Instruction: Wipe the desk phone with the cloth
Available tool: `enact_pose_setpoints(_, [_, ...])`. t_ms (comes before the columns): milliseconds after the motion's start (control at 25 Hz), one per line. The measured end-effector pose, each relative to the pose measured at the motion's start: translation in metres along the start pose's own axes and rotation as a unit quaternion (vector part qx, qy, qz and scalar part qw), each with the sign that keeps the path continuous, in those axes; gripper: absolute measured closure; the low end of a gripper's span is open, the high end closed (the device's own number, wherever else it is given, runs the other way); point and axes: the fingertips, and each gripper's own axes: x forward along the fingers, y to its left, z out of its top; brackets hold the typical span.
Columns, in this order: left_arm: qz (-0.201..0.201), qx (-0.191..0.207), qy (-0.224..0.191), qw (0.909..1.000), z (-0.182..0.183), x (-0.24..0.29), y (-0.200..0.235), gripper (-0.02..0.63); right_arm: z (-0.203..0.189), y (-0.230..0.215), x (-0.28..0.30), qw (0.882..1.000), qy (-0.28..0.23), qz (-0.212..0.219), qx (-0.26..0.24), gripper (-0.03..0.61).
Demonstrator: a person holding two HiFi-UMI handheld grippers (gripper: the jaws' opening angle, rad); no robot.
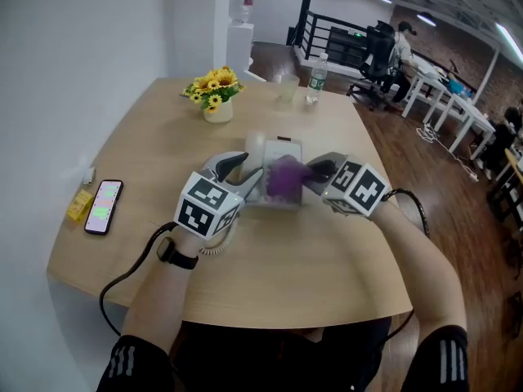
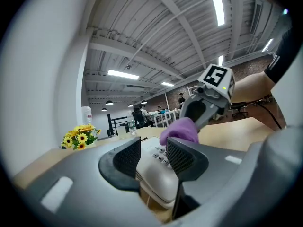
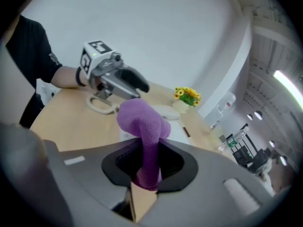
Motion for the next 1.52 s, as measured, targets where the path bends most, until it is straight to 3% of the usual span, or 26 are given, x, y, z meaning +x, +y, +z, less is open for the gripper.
enact_pose_setpoints(200, [0.002, -0.004, 0.000, 1.0000, -0.001, -0.001, 0.001, 0.451, 0.023, -0.084, 0.017, 0.996, -0.001, -0.071, 0.053, 0.500])
enact_pose_setpoints(440, [0.003, -0.009, -0.005, 0.9999, 0.001, -0.003, 0.004, 0.451, 0.016, -0.115, 0.061, 0.991, 0.040, -0.103, 0.080, 0.500])
enact_pose_setpoints(640, [0.005, -0.013, -0.010, 0.9999, 0.003, -0.003, 0.006, 0.451, 0.001, -0.087, 0.089, 0.993, 0.068, -0.064, 0.066, 0.500])
enact_pose_setpoints(800, [0.003, -0.011, -0.011, 0.9999, 0.004, -0.003, 0.006, 0.451, 0.003, -0.054, 0.084, 0.997, 0.055, -0.028, 0.054, 0.500])
enact_pose_setpoints(1280, [0.004, -0.008, -0.006, 0.9999, 0.001, -0.002, 0.005, 0.451, -0.009, 0.080, 0.043, 0.995, 0.043, 0.074, -0.048, 0.501])
enact_pose_setpoints(1440, [0.007, -0.011, -0.003, 0.9999, -0.002, -0.002, 0.007, 0.451, -0.006, 0.090, 0.033, 0.994, 0.032, 0.098, -0.048, 0.500])
enact_pose_setpoints(1520, [0.008, -0.012, -0.006, 0.9999, 0.000, -0.003, 0.008, 0.451, 0.005, 0.070, 0.025, 0.997, 0.003, 0.080, -0.021, 0.500])
